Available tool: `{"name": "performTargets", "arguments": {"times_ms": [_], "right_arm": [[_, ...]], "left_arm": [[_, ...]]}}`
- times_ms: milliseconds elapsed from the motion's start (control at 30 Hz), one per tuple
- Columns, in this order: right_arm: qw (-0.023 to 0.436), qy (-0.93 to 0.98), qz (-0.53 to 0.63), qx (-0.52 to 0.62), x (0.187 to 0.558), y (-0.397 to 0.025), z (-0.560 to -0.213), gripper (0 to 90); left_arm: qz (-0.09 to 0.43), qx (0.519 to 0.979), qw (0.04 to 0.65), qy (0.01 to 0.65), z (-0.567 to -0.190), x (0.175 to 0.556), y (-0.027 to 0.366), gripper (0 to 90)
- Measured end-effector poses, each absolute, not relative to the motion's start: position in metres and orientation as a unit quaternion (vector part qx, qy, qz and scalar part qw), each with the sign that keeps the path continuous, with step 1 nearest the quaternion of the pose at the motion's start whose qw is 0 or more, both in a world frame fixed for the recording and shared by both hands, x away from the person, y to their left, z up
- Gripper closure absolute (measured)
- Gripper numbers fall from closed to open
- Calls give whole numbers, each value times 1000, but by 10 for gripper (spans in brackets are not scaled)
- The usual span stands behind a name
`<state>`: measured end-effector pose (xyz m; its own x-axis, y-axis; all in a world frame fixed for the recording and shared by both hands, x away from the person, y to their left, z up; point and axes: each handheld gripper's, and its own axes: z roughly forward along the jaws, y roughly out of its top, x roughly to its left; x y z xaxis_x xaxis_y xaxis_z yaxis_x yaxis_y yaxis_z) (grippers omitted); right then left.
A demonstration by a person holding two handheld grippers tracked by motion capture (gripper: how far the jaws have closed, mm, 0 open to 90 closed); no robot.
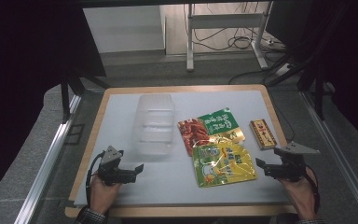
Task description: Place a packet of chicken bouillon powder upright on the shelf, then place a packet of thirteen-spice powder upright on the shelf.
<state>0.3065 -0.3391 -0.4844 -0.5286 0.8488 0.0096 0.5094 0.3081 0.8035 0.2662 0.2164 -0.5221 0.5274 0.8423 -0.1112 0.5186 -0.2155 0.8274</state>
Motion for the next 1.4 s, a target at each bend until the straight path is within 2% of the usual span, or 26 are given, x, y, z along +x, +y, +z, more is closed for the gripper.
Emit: {"name": "performTargets", "arguments": {"times_ms": [367,900,1400], "right_arm": [[206,793,390,421,311,-335,-490,30],[208,801,373,419,313,-334,-492,4],[210,801,371,421,313,-333,-492,4]], "left_arm": [[188,769,430,435,-526,268,209,0],[176,773,427,435,-523,268,206,6],[174,785,444,396,-513,262,188,40]]}}
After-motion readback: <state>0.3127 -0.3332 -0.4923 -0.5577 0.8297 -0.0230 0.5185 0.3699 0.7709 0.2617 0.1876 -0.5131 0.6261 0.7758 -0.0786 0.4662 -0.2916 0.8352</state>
